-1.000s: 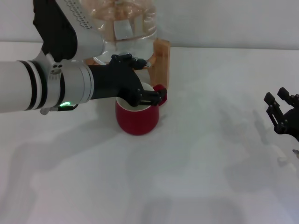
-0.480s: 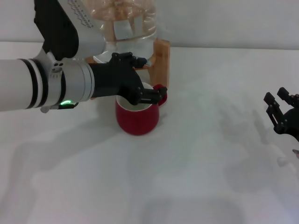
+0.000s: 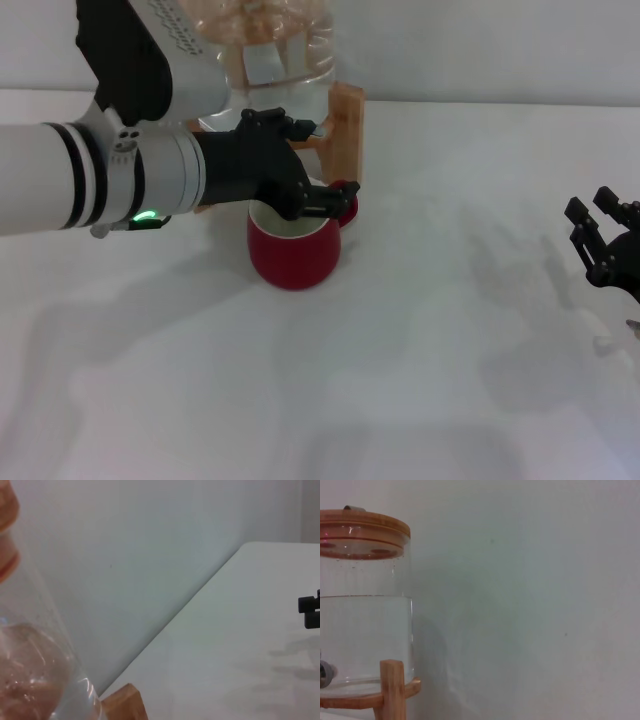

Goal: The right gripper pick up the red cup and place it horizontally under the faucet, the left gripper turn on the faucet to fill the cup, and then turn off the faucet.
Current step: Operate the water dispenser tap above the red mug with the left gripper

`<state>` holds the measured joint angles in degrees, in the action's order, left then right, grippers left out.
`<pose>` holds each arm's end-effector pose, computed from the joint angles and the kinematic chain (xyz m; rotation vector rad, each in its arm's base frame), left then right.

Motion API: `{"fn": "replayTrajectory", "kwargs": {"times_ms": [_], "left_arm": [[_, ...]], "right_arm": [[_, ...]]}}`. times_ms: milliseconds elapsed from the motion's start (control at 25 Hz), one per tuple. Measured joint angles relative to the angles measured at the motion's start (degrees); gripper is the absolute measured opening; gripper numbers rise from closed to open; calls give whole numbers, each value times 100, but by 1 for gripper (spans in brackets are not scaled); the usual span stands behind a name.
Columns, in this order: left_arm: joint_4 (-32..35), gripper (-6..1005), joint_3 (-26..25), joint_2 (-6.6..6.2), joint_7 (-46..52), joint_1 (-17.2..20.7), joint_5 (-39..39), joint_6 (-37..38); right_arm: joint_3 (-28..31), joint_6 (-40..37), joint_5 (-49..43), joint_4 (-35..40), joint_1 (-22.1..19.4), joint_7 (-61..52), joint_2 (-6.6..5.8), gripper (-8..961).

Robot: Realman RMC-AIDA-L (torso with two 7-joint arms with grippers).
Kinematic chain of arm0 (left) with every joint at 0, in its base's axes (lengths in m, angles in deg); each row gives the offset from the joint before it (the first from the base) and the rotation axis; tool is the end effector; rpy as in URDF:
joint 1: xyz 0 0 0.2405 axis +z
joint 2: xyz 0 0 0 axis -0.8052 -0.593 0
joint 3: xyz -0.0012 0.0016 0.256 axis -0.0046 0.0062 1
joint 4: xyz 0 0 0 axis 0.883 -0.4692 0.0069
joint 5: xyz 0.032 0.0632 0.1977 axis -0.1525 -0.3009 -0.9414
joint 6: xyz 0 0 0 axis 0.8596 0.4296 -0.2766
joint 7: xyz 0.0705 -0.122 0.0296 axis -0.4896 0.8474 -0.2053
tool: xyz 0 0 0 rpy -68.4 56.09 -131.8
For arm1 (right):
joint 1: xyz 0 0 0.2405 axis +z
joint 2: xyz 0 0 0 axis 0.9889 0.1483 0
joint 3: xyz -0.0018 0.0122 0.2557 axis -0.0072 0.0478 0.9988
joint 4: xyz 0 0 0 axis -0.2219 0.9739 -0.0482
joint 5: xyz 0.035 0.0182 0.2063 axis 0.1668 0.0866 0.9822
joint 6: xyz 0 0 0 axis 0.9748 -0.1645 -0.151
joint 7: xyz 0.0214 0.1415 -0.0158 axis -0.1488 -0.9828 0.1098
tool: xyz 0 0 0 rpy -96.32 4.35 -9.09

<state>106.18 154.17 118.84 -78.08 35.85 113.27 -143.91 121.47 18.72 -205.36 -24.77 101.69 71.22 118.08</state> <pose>-0.1460 0.3507 -0.0094 -2.5472 -0.2566 -0.2042 0.3176 0.2975 -0.0333 -1.8589 0.4953 0.8066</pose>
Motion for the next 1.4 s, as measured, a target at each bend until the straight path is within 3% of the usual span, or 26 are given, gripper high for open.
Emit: {"fn": "replayTrajectory", "kwargs": {"times_ms": [1400], "left_arm": [[-91, 877, -8, -8, 1, -99, -3, 117]], "right_arm": [[0, -3, 0, 1, 0, 0, 0, 333]]}}
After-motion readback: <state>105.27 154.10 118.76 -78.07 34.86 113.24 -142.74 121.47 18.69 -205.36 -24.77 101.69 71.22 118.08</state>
